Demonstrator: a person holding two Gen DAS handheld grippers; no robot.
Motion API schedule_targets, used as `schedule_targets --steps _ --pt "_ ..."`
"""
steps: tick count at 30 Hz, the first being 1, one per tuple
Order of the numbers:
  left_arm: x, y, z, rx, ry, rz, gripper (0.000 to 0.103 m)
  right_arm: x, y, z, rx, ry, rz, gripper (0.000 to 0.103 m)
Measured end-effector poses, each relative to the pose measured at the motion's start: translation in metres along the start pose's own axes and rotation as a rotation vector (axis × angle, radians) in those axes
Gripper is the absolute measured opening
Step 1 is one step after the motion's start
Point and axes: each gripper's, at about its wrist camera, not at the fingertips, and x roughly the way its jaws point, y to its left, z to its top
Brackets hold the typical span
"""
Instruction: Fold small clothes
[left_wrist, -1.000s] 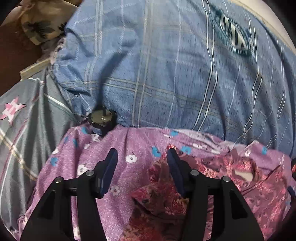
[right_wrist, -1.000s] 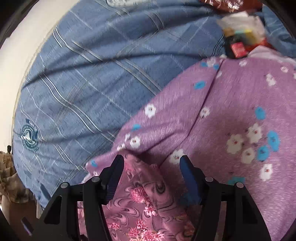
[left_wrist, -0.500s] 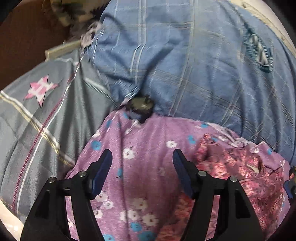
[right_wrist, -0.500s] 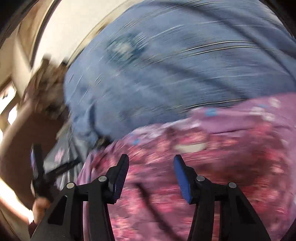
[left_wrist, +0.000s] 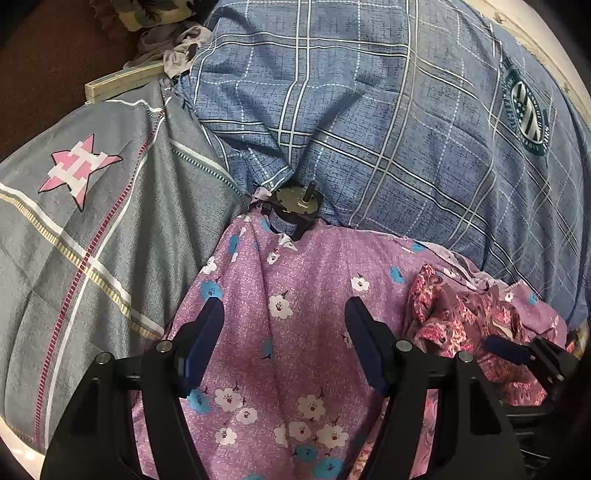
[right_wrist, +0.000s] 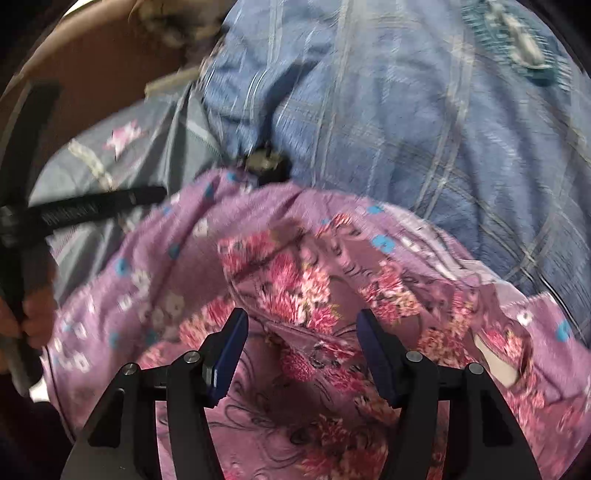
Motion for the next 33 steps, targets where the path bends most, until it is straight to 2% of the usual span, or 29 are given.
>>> schedule_targets --steps 2,3,4,5,6,9,11,13,14,15,16,17,19,22,25,26,27,30,33 --pt "-0.001 0.004 0.000 -0.010 -0.001 -0.001 0.067 0.010 0.000 -0.002 -0.051 0.029 -0.041 0.060" --pt "-0.001 0.006 0.000 -0.011 0.001 -0.003 0.067 0.014 0.000 -0.002 -0.073 0.045 -0.045 0.052" --pt "-0.001 0.007 0.000 -0.013 0.003 -0.005 0.067 0.016 -0.001 -0.003 -0.082 0.059 -0.051 0.042" --pt "-0.001 0.009 0.000 -0.016 0.004 -0.005 0.067 0.017 -0.002 -0.002 -0.095 0.070 -0.076 0.020" --pt "-0.001 0.010 0.001 -0.017 0.005 -0.004 0.067 0.017 -0.004 -0.001 -0.102 0.070 -0.095 0.011" --pt "0.000 0.011 0.001 -0.020 0.006 -0.006 0.067 0.004 -0.014 0.009 -0.076 0.026 -0.105 0.007" --pt "0.001 0.008 0.001 -0.018 0.009 -0.012 0.067 -0.002 -0.028 0.021 -0.016 -0.017 -0.149 0.007" --pt "0.003 0.001 0.000 0.002 0.017 -0.024 0.067 -0.002 -0.049 0.033 0.077 -0.039 -0.172 0.015" --pt "0.003 -0.003 -0.001 0.012 0.019 -0.027 0.067 0.002 -0.063 0.038 0.143 -0.045 -0.171 0.025" --pt "0.004 -0.007 -0.002 0.024 0.020 -0.029 0.067 0.006 -0.075 0.041 0.202 -0.047 -0.149 0.047" --pt "0.006 -0.014 -0.004 0.044 0.026 -0.032 0.067 0.010 -0.086 0.041 0.257 -0.052 -0.120 0.057" --pt "0.007 -0.017 -0.006 0.055 0.030 -0.033 0.067 0.014 -0.095 0.039 0.301 -0.061 -0.122 0.063" --pt "0.011 -0.027 -0.010 0.091 0.043 -0.032 0.067 0.008 -0.110 0.030 0.369 -0.092 -0.213 0.062" --pt "0.013 -0.039 -0.017 0.124 0.056 -0.040 0.067 -0.025 -0.128 0.005 0.440 -0.202 -0.208 0.060" --pt "0.009 -0.056 -0.025 0.164 0.042 -0.057 0.067 -0.070 -0.148 -0.027 0.500 -0.286 -0.261 0.053" --pt "0.006 -0.063 -0.027 0.178 0.032 -0.069 0.067 -0.083 -0.155 -0.036 0.517 -0.288 -0.254 0.046" --pt "0.004 -0.069 -0.030 0.191 0.027 -0.083 0.067 -0.091 -0.160 -0.046 0.534 -0.273 -0.244 0.043" --pt "0.005 -0.092 -0.042 0.255 0.042 -0.120 0.067 -0.105 -0.169 -0.077 0.536 -0.189 -0.291 0.038" --pt "0.014 -0.106 -0.054 0.302 0.068 -0.108 0.067 -0.131 -0.198 -0.117 0.617 -0.201 -0.325 0.042"
